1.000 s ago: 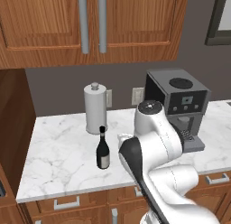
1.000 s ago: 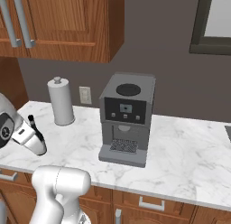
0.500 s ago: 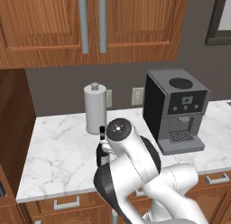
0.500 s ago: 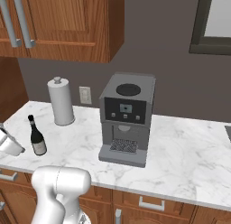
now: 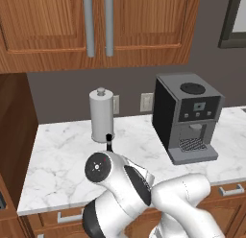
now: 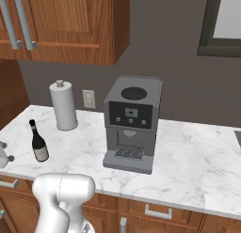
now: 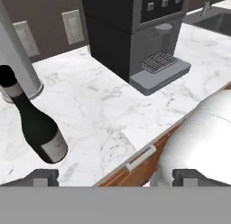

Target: There is a wine glass and glass cup on the dining counter. Place the wine bottle next to the wine glass and the juice bottle next to the glass cup.

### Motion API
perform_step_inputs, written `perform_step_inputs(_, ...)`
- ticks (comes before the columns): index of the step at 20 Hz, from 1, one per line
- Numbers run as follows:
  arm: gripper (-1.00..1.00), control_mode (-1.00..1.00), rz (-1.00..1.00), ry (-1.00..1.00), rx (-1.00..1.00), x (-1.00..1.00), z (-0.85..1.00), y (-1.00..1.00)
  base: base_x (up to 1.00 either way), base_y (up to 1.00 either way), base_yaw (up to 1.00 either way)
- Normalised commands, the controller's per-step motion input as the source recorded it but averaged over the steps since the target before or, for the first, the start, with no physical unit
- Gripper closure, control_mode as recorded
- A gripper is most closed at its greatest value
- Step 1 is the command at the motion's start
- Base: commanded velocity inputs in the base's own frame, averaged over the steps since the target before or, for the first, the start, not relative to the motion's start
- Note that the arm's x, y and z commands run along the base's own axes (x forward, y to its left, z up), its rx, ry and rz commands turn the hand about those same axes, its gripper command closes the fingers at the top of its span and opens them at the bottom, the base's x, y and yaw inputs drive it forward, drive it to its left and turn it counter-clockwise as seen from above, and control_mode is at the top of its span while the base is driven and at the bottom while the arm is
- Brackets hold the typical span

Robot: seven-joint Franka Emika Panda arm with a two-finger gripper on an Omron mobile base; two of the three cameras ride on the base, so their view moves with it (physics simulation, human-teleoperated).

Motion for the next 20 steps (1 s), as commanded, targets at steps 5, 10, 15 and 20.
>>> perform_step_inputs(5, -1.0, -1.0, 0.0, -0.18, 0.0, 0.09, -0.04, 0.04, 0.0, 0.0, 0.0)
perform_step_inputs(10, -1.0, -1.0, 0.0, -0.1, 0.0, 0.25, -0.05, 0.11, 0.0, 0.0, 0.0)
perform_step_inputs(15, -1.0, -1.0, 0.0, -0.04, 0.0, 0.44, -0.07, 0.19, 0.0, 0.0, 0.0)
perform_step_inputs(20, -1.0, -1.0, 0.0, 0.0, 0.0, 0.5, -0.09, 0.16, 0.0, 0.0, 0.0)
